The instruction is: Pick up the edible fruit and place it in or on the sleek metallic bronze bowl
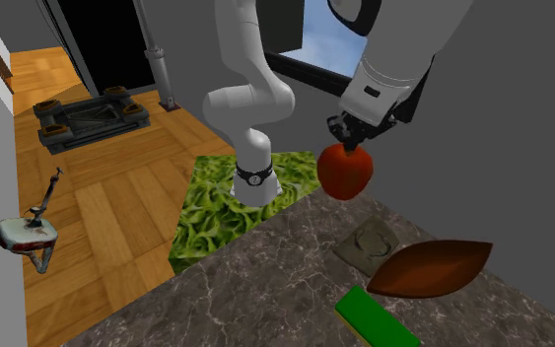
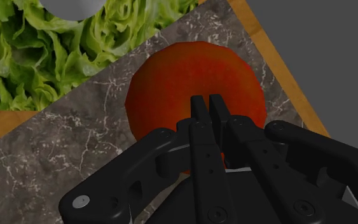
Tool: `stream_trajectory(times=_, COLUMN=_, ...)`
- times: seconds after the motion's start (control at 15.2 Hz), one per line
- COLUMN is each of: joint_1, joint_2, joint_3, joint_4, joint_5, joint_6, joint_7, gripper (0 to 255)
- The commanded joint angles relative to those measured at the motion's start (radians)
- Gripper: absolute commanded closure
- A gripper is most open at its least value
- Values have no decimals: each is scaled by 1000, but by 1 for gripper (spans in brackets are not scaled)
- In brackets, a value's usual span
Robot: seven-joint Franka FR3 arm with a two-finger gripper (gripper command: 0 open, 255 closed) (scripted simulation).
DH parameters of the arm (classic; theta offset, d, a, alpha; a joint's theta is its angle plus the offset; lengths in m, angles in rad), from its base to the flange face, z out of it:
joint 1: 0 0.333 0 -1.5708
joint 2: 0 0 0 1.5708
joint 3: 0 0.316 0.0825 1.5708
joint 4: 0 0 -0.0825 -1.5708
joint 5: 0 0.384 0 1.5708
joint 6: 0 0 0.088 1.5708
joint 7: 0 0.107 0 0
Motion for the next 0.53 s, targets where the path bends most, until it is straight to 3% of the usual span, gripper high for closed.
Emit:
stream_trajectory(times=0.0, joint_1=-1, joint_2=-4, joint_3=-5, joint_4=24, joint_5=-2, joint_6=-28, joint_7=3, gripper=255)
stream_trajectory(times=0.2, joint_1=-2, joint_2=-5, joint_3=-10, joint_4=63, joint_5=-4, joint_6=-68, joint_7=10, gripper=255)
stream_trajectory(times=0.46, joint_1=-4, joint_2=148, joint_3=23, joint_4=239, joint_5=-10, joint_6=-81, joint_7=64, gripper=255)
